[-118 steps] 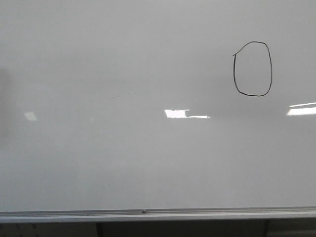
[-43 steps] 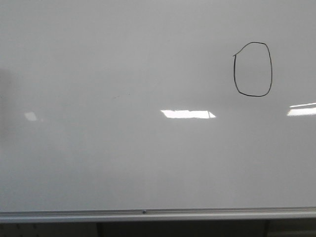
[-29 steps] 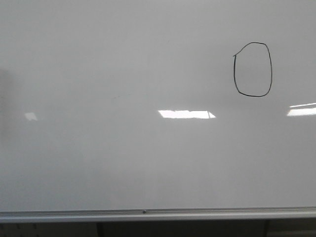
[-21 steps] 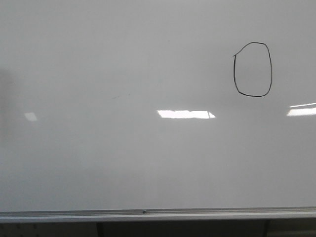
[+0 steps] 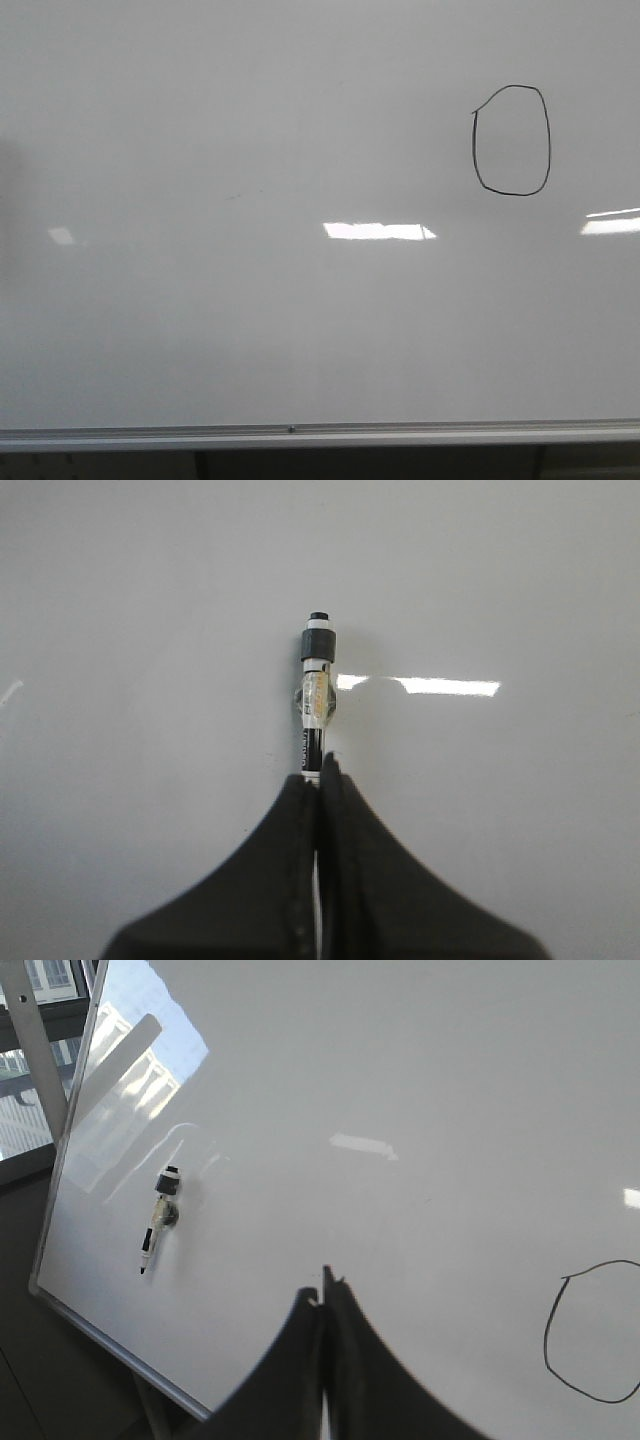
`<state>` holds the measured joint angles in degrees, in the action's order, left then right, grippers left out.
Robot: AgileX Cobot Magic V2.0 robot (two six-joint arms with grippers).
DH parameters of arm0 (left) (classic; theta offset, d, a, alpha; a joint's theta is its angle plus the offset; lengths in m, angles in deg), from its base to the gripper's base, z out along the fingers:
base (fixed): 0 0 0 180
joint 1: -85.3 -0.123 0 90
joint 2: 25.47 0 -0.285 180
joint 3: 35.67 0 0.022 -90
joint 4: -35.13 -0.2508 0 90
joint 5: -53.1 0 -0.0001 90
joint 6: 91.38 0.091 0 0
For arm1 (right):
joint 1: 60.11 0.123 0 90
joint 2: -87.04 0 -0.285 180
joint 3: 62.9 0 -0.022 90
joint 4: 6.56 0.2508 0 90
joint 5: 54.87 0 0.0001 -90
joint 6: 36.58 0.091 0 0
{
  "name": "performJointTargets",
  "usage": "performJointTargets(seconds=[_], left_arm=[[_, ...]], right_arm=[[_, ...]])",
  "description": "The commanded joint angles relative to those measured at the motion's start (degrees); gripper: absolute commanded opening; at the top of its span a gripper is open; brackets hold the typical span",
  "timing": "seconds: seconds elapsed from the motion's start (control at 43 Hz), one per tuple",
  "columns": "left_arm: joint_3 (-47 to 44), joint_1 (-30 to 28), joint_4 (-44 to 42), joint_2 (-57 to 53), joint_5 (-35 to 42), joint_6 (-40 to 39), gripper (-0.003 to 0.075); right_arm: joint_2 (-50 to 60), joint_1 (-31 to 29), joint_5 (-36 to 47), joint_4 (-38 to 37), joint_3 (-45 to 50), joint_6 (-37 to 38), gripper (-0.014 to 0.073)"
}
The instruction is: Write number 0 on whiteboard
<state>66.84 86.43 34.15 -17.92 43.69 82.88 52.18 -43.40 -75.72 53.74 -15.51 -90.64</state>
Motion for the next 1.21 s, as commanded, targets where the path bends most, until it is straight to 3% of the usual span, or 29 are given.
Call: performJointTargets(seconds=[0.0,0.815,0.978,1.094,1.187], left_arm=[[-1.4,0.4,0.5,-1.1,5.3,-0.6,-0.0020],[-1.4,0.4,0.5,-1.1,5.3,-0.6,-0.0020],[-1.4,0.4,0.5,-1.1,5.3,-0.6,-0.0020],[-1.4,0.4,0.5,-1.1,5.3,-0.6,-0.0020],[-1.4,0.4,0.5,-1.1,5.3,-0.6,-0.0020]], right_arm=[[-0.2,-0.4,2.1,1.6,-1.4,-0.5,-0.0069],[-0.2,-0.4,2.3,1.6,-1.4,-0.5,-0.0069],[0.4,-0.4,8.9,1.1,0.0,-0.5,-0.0069],[3.3,-0.4,12.5,-5.2,3.8,1.5,-0.0069],[7.5,-1.2,15.4,-13.7,9.1,8.7,-0.0069]])
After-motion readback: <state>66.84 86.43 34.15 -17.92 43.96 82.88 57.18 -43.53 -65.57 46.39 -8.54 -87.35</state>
